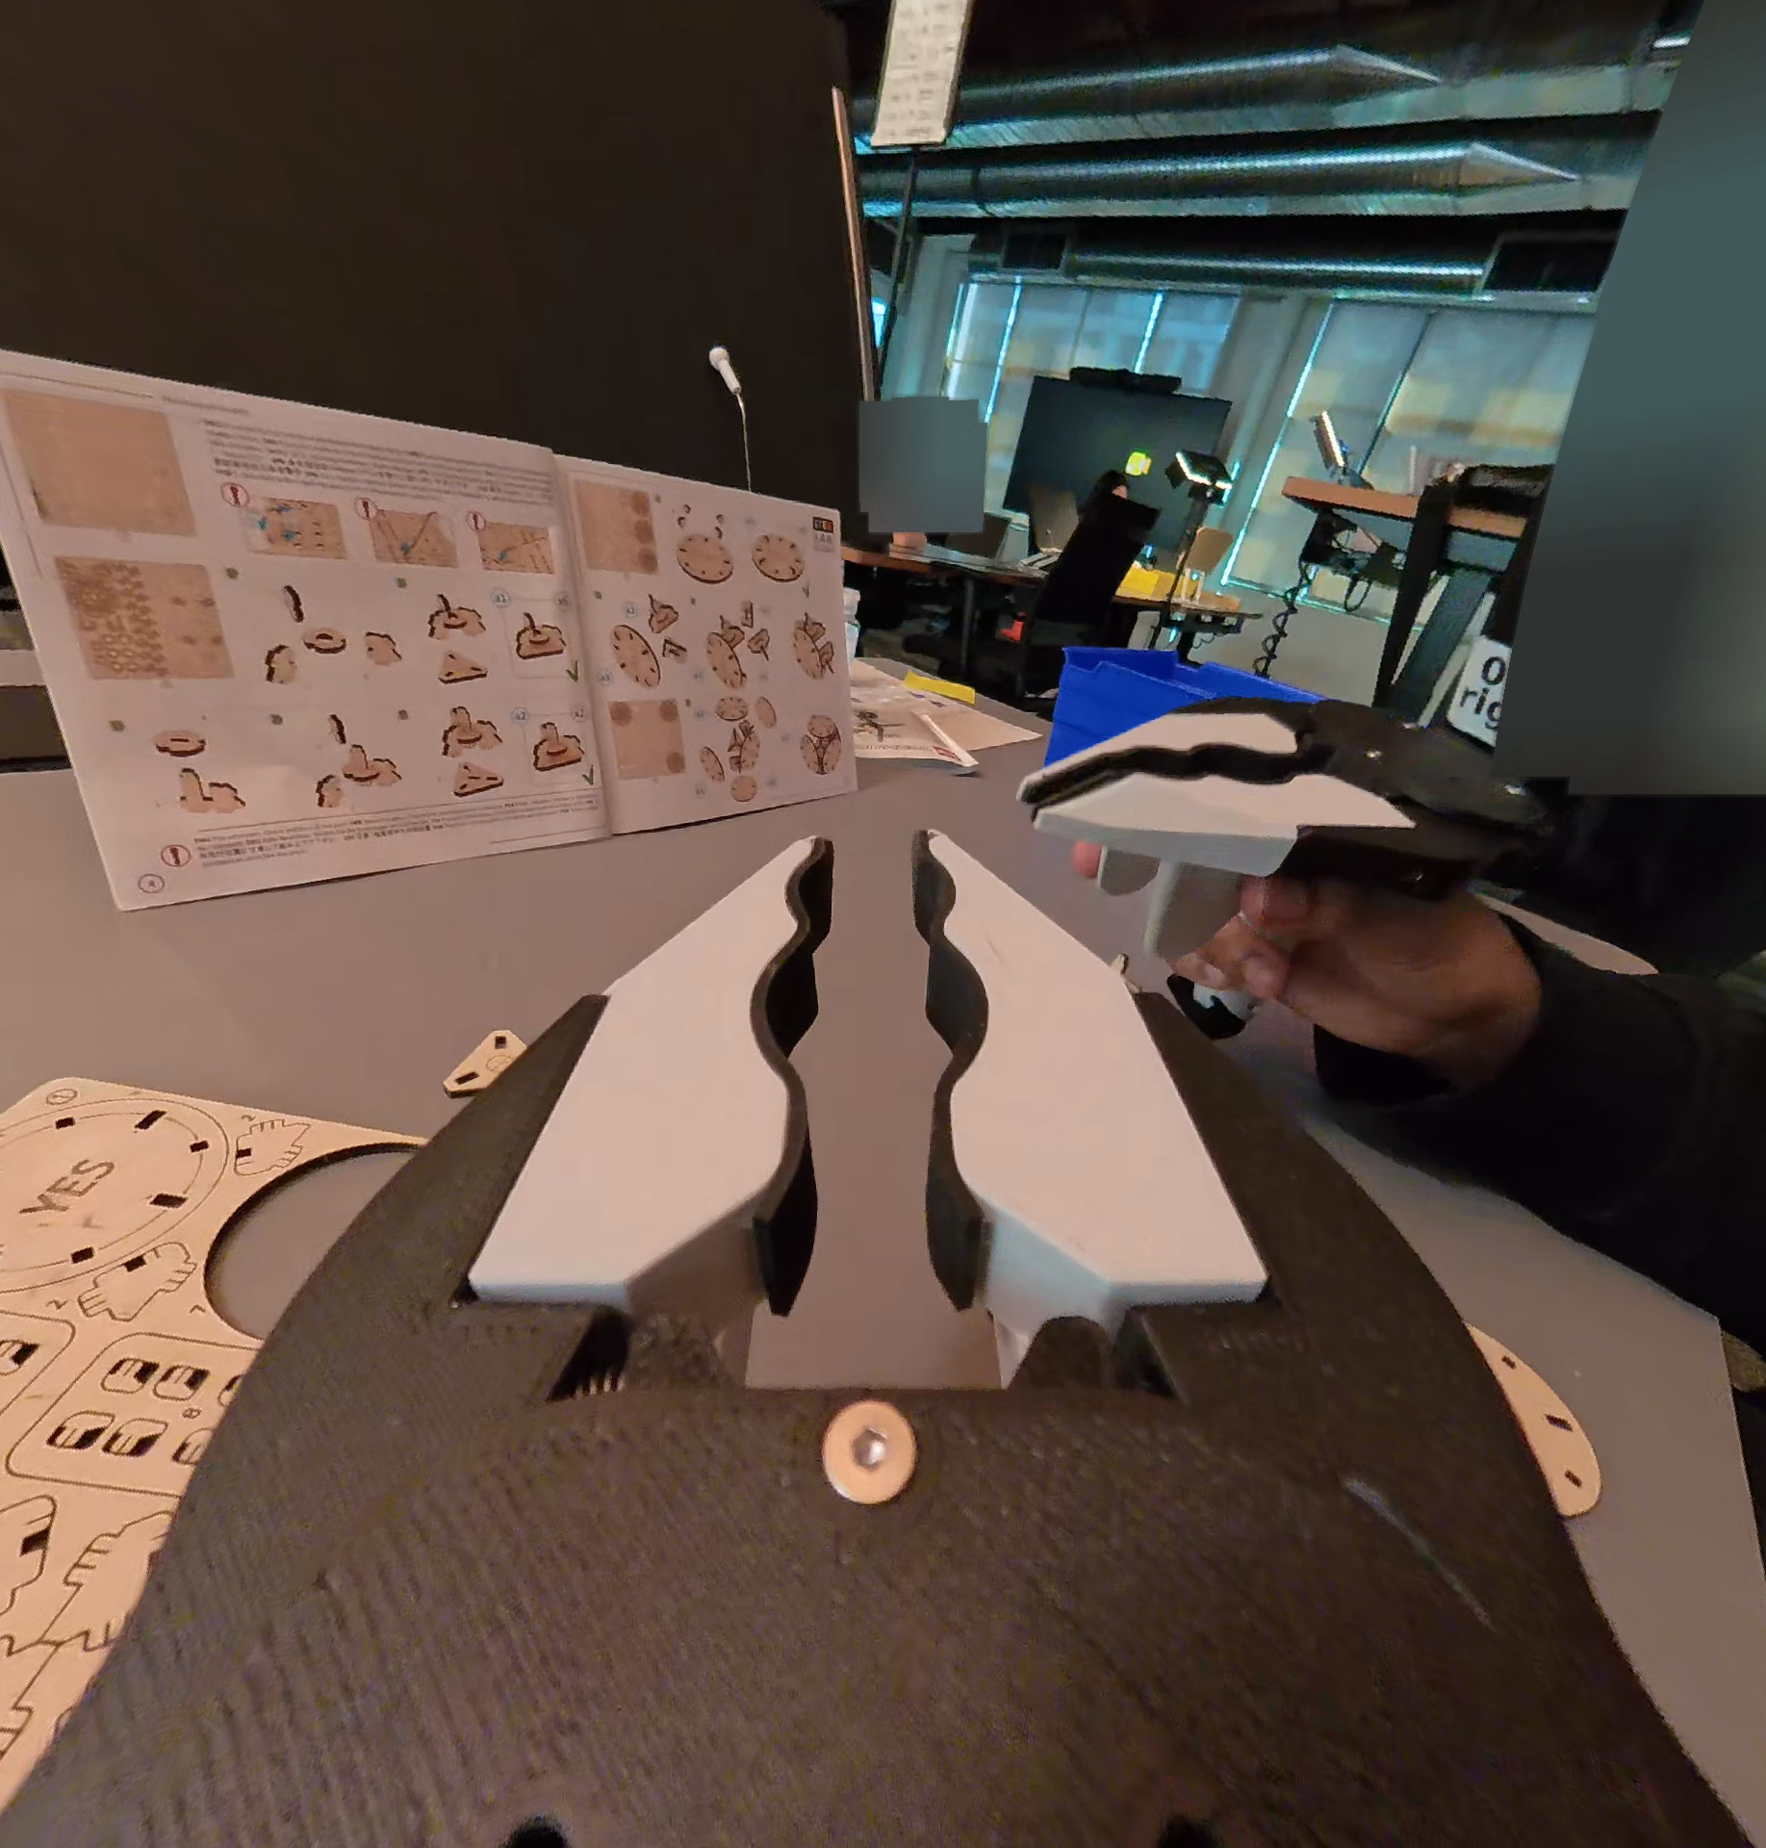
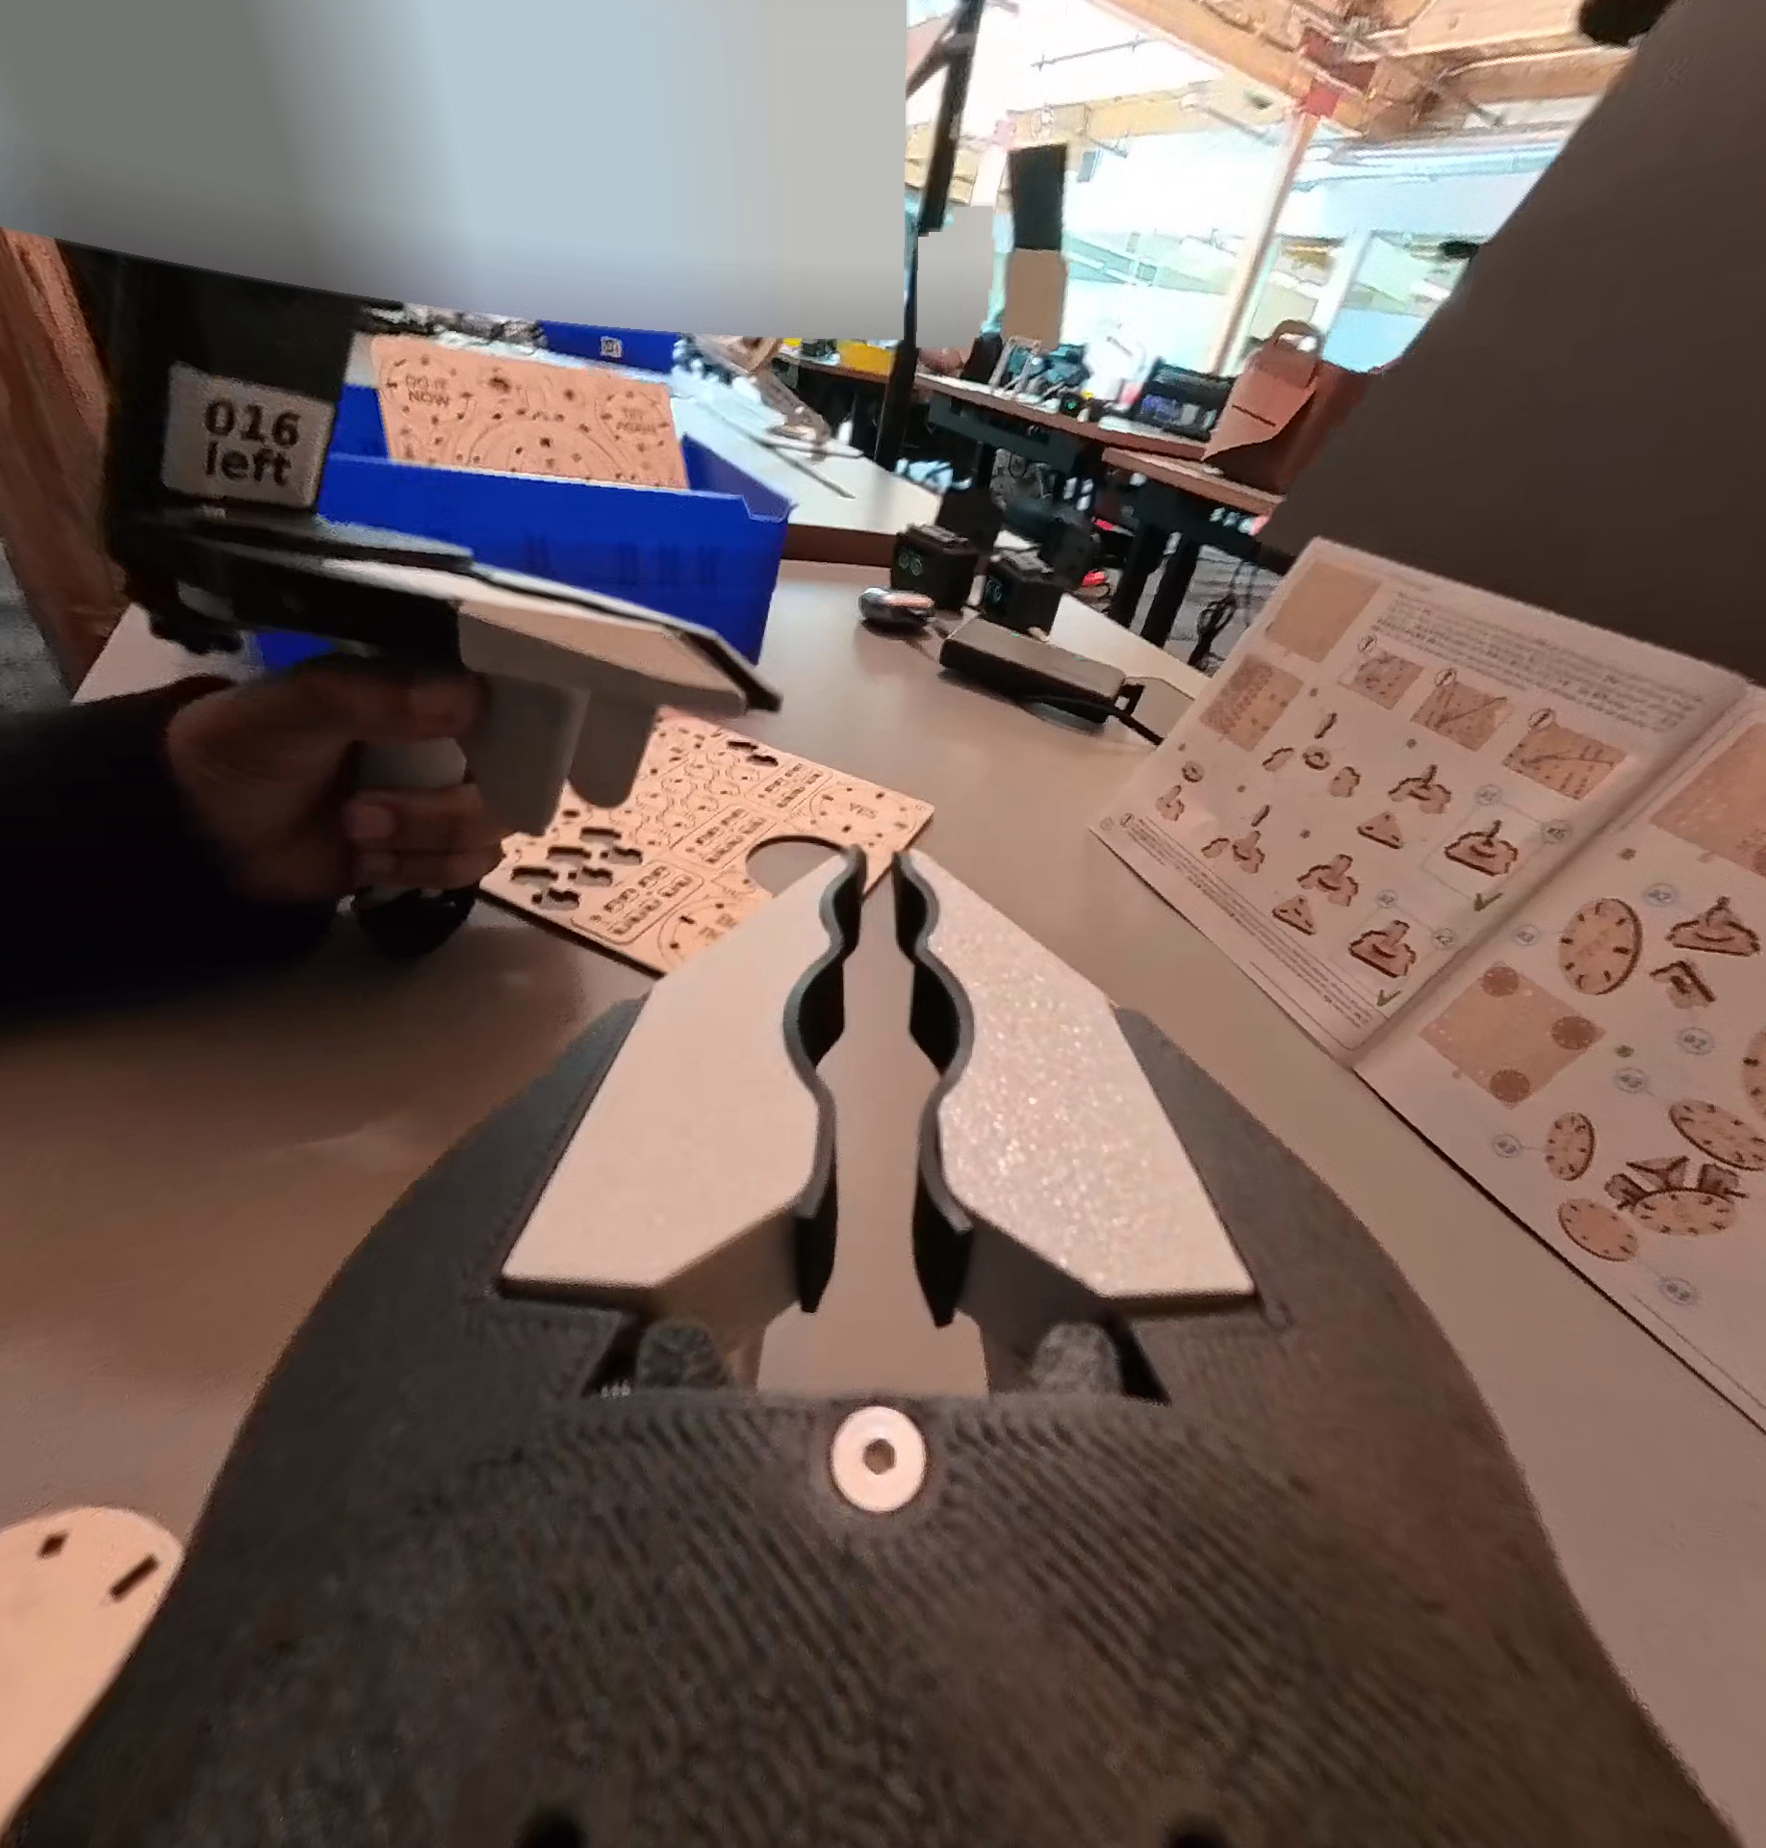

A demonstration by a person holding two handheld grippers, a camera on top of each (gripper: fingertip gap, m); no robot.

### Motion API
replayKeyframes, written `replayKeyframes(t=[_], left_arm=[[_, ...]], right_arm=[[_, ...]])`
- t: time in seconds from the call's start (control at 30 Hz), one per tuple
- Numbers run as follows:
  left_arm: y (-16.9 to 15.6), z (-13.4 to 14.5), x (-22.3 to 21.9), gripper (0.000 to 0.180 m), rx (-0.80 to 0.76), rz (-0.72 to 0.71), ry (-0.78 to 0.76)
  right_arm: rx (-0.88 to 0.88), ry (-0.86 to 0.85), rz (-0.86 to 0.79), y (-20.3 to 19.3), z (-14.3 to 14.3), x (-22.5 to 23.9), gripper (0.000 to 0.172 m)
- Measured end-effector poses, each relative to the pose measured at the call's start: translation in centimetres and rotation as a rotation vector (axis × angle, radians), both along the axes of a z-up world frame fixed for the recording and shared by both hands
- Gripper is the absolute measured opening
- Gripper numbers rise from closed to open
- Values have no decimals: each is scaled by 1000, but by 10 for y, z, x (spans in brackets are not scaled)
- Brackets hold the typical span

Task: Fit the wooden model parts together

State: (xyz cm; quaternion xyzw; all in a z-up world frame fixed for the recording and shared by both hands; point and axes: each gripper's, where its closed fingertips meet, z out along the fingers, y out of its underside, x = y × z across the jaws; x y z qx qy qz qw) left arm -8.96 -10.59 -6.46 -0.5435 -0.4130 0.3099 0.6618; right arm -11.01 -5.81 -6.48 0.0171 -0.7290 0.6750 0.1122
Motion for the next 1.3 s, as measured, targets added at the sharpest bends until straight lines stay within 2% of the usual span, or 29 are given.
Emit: replayKeyframes(t=[0.17, 0.33, 0.53, 0.73, 0.87, 0.97, 1.17, 1.3], left_arm=[[7, -4, -1, 18, -12, -29, -23], [8, -5, -2, 19, 17, -47, -34], [7, -6, -13, 19, 54, -60, -73], [28, -4, -12, 19, 27, -139, -71], [29, -12, -12, 16, -118, -73, -57], [31, -11, -8, 15, -141, -62, -36], [18, -8, -8, 16, -54, -36, -43], [16, -9, -9, 18, -64, -23, -48]], right_arm=[[-25, -47, 11, 1, 4, 3, 7], [13, -156, 105, -3, -7, 13, 7], [113, -61, 141, -12, -32, 19, 6], [92, -23, 109, -10, -26, 20, 4], [35, 3, 91, -7, -11, 19, 2], [27, 24, 54, -4, -10, 10, 1], [-36, -84, 65, -3, -7, 6, 0], [-64, -194, 86, -3, -9, 3, 0]])
